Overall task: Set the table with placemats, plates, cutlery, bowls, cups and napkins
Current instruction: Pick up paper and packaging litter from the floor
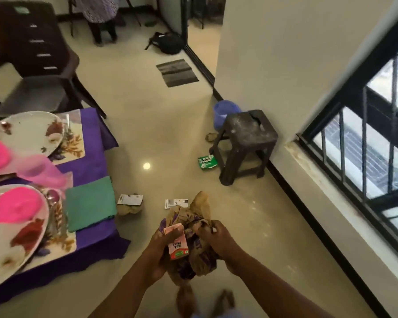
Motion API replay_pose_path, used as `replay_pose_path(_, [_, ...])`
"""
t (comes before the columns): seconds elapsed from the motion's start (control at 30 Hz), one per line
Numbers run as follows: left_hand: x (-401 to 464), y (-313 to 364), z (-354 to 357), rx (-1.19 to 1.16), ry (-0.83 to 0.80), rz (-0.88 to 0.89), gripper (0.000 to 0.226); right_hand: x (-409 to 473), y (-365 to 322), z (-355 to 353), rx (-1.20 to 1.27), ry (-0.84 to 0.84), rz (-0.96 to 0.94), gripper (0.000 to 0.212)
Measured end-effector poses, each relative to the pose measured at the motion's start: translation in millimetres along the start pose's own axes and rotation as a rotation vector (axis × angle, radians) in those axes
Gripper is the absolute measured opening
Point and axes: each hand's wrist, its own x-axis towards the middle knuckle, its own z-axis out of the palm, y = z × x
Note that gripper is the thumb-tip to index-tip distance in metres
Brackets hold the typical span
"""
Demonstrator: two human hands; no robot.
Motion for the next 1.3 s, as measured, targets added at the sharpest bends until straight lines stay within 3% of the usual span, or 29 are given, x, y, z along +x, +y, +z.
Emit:
replay_pose_path(0.27, [21.9,64.2,-40.0,-0.104,0.044,0.033,0.048,57.7,-77.2,48.3,-0.047,-0.062,0.005,0.044])
replay_pose_path(0.57, [78.8,92.6,-83.8,-0.239,0.241,0.041,0.064,141.6,-118.4,74.5,-0.116,-0.162,0.219,0.041])
replay_pose_path(0.73, [124.4,115.8,-81.0,-0.254,0.448,0.084,0.074,209.0,-154.7,54.0,-0.217,-0.16,0.331,0.034])
replay_pose_path(0.87, [167.5,135.3,-79.7,-0.338,0.633,0.107,0.083,289.5,-174.4,37.4,-0.438,-0.117,0.307,0.027])
replay_pose_path(0.97, [205.5,143.3,-93.0,-0.353,0.71,0.08,0.08,354.6,-164.1,33.5,-0.622,-0.096,0.255,0.021])
replay_pose_path(1.13, [287.1,131.1,-135.9,-0.309,0.747,-0.016,0.075,474.6,-117.5,41.1,-0.993,-0.161,0.126,0.046])
replay_pose_path(1.3, [390.9,91.2,-197.8,-0.272,0.756,-0.09,0.062,588.6,-33.3,50.1,-1.065,-0.171,0.077,0.054])
